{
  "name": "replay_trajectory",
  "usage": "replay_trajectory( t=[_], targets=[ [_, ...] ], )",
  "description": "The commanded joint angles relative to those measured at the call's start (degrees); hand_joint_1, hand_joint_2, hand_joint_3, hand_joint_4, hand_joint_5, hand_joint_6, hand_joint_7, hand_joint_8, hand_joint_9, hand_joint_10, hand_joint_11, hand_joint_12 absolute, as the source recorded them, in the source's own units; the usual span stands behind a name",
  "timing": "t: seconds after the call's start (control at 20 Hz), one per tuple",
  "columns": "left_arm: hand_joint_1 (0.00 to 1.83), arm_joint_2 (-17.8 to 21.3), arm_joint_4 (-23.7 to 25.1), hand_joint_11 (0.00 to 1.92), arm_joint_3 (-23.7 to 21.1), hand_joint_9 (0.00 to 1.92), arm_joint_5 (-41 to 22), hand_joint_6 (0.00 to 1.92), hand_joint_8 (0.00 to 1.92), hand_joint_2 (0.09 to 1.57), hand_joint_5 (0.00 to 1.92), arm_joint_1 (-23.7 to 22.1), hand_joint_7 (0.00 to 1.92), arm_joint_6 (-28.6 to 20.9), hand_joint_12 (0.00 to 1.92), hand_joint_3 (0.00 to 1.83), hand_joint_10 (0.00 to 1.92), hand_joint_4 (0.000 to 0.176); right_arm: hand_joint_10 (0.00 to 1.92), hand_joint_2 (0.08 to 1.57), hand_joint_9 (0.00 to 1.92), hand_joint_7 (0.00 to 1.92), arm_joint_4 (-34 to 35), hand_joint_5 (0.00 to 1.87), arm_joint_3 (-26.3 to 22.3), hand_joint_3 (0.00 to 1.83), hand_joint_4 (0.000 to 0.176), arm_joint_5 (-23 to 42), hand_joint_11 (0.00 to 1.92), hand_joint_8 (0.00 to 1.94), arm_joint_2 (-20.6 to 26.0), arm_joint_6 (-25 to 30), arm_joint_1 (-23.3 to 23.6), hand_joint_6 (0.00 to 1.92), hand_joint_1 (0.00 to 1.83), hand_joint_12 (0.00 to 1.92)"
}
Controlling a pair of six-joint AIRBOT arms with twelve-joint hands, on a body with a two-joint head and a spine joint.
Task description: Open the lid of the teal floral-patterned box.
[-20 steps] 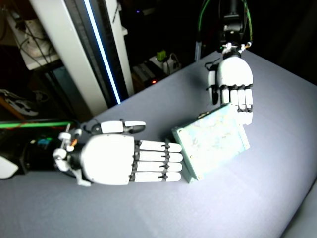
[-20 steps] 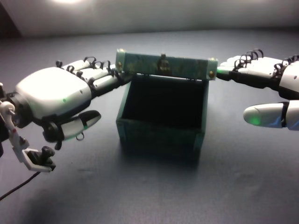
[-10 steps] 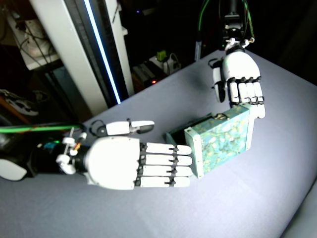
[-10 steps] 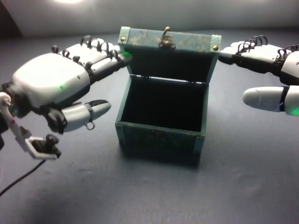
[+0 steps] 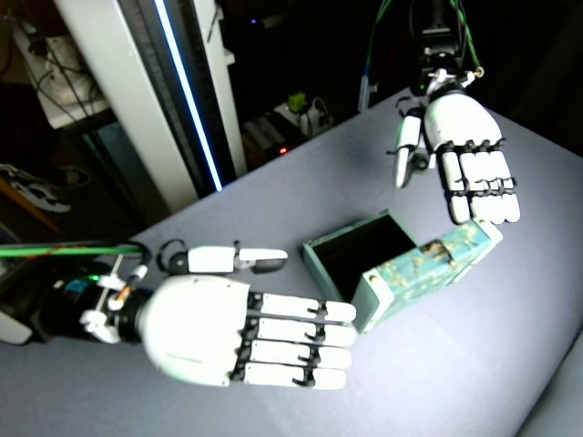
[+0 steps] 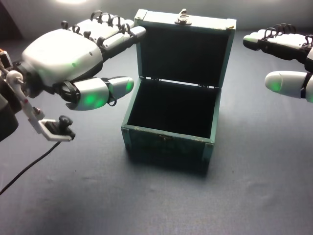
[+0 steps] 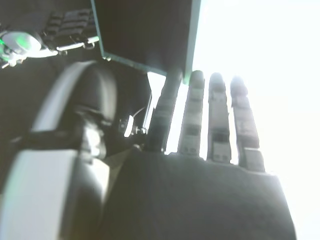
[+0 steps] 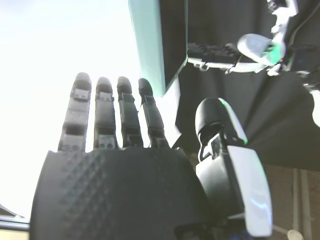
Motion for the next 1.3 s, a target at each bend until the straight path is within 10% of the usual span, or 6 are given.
replay_trajectory(
  t=[0.0,0.3,0.5,0.65,1.1,1.25],
  targets=[
    [0.0,-0.1,-0.4,0.01,0.2,0.0,-6.4,0.0,0.0,1.3,0.0,-0.8,0.0,-0.1,0.03,0.0,0.0,0.0,0.02,1.36,0.08,0.12,2.4,0.15,0.2,0.0,0.0,6.9,0.08,0.01,0.4,0.2,0.2,0.01,0.0,0.04],
    [0.04,0.6,-3.1,0.05,0.1,0.01,-8.1,0.0,0.0,1.39,0.0,0.2,0.0,0.9,0.05,0.02,0.0,0.0,0.01,1.37,0.09,0.12,2.4,0.16,-1.0,0.01,0.0,8.4,0.09,0.01,1.0,0.2,-0.4,0.01,0.0,0.04],
    [0.53,4.9,-7.6,0.01,-4.5,0.0,-18.9,0.0,0.0,1.57,0.03,6.3,0.0,0.9,0.04,0.08,0.0,0.0,0.0,1.32,0.04,0.09,2.6,0.14,-3.5,0.0,0.0,12.8,0.04,0.0,2.7,0.2,-1.1,0.0,0.0,0.02],
    [0.22,7.6,-9.5,0.0,-7.4,0.0,-26.0,0.0,0.0,1.57,0.0,10.2,0.0,0.9,0.0,0.07,0.0,0.0,0.0,1.35,0.0,0.08,3.7,0.14,-5.1,0.0,0.0,16.5,0.0,0.0,4.0,0.2,-2.6,0.0,0.0,0.01],
    [0.3,10.2,-12.3,0.0,-11.7,0.0,-47.4,0.0,0.0,1.5,0.05,19.4,0.02,-5.9,0.0,0.0,0.0,0.0,0.0,1.47,0.02,0.12,7.9,0.2,-12.2,0.03,0.0,34.9,0.0,0.0,7.7,-2.5,-7.4,0.0,0.0,0.0],
    [0.4,10.1,-12.5,0.08,-12.1,0.11,-52.4,0.0,0.01,1.34,0.05,22.1,0.13,-9.6,0.05,0.0,0.01,0.0,0.02,1.52,0.21,0.28,7.8,0.11,-13.7,0.0,0.0,41.7,0.13,0.01,7.7,-2.5,-8.3,0.01,0.61,0.1]
  ],
)
